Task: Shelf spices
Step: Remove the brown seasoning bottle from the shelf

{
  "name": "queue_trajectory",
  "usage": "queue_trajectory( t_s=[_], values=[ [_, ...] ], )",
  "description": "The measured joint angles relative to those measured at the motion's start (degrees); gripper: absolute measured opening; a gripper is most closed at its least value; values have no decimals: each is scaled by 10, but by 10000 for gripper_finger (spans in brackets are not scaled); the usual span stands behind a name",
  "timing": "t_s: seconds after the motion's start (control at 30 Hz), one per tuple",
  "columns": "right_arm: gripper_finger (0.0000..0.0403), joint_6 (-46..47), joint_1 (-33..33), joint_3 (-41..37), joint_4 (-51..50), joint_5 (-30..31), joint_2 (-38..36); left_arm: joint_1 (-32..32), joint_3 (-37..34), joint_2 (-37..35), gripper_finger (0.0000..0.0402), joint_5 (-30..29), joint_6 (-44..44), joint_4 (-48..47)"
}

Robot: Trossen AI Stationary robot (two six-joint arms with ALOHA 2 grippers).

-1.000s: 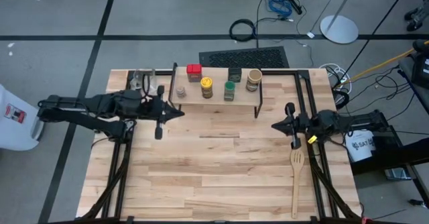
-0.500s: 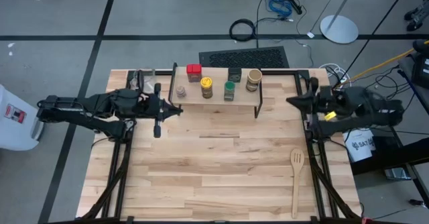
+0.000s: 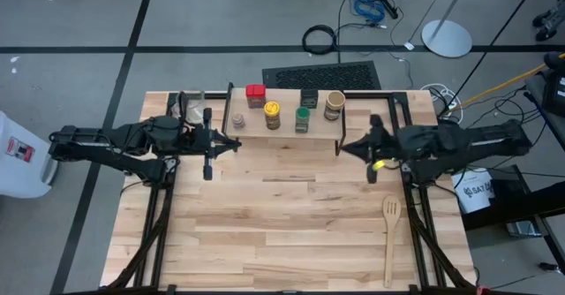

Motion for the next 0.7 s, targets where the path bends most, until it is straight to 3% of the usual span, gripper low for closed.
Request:
queue_trajectory(
  t_s=[0.23,0.47,0.7],
  values=[
    [0,5,33,-11,5,2,26,0,0,0,13,-3,-2,-7],
    [0,8,33,-11,-22,2,22,0,0,0,13,-102,-2,-14],
    [0,20,33,-11,-66,-2,28,0,0,0,13,-108,-13,-37]
  ],
)
